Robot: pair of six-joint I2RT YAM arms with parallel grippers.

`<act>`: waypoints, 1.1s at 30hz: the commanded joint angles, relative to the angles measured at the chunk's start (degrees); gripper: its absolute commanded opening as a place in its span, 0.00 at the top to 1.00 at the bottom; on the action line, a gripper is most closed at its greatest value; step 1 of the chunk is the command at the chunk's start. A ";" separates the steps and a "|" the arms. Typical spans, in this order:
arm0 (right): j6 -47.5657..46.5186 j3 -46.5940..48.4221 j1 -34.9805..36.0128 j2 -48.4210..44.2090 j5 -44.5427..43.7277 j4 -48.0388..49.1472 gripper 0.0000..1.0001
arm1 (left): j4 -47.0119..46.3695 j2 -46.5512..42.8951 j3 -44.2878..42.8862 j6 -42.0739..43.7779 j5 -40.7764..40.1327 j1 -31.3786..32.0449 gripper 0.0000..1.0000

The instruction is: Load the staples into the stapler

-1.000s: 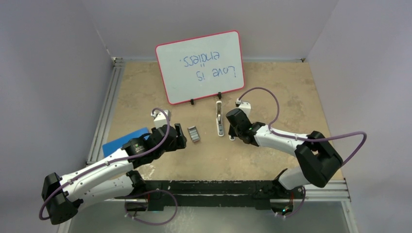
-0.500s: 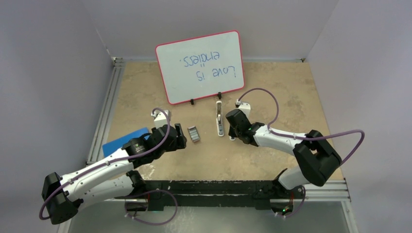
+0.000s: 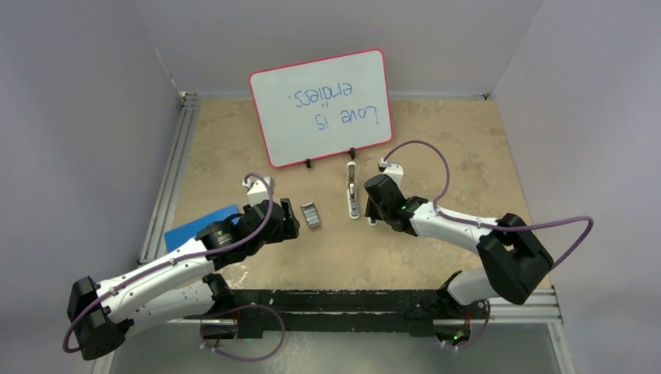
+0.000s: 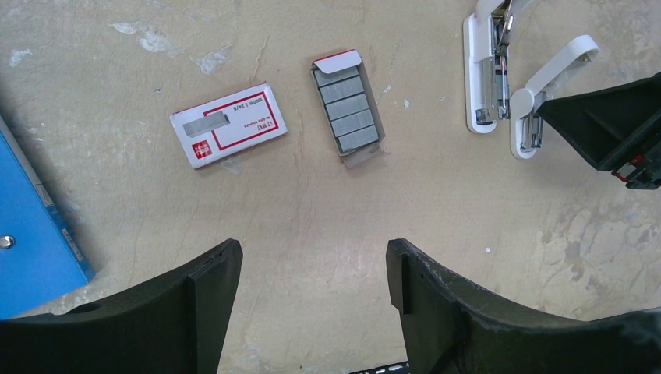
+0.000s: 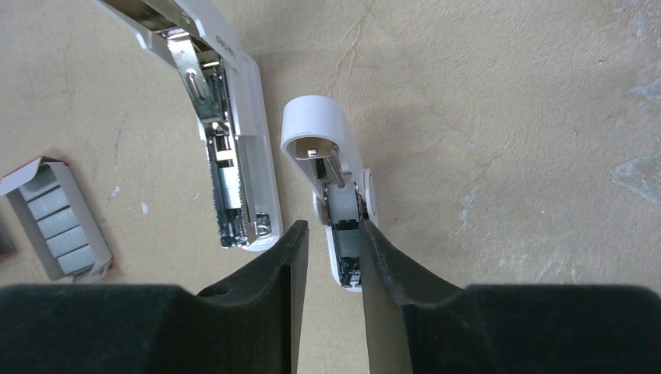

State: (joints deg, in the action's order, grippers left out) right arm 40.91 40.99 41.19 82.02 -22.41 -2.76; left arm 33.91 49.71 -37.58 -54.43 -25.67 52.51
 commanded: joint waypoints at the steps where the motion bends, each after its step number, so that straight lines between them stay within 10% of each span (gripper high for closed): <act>1: -0.24 1.02 -0.11 -3.02 -0.07 -0.31 0.67 | -1.83 0.03 -0.39 0.21 0.27 -0.30 0.32; 19: 0.45 4.27 -0.10 -1.35 -3.03 -0.09 0.66 | -1.93 0.12 -0.47 0.34 0.73 -0.32 0.32; 33: -1.39 14.03 -1.74 3.51 -9.20 -6.11 0.31 | -5.98 1.21 -0.21 3.35 5.30 -0.30 0.29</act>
State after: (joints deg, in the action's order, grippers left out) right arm 41.10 51.64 40.34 82.65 -29.06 -7.44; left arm 31.33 50.89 -37.58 -52.88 -22.24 52.51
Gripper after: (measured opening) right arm 0.690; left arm 0.703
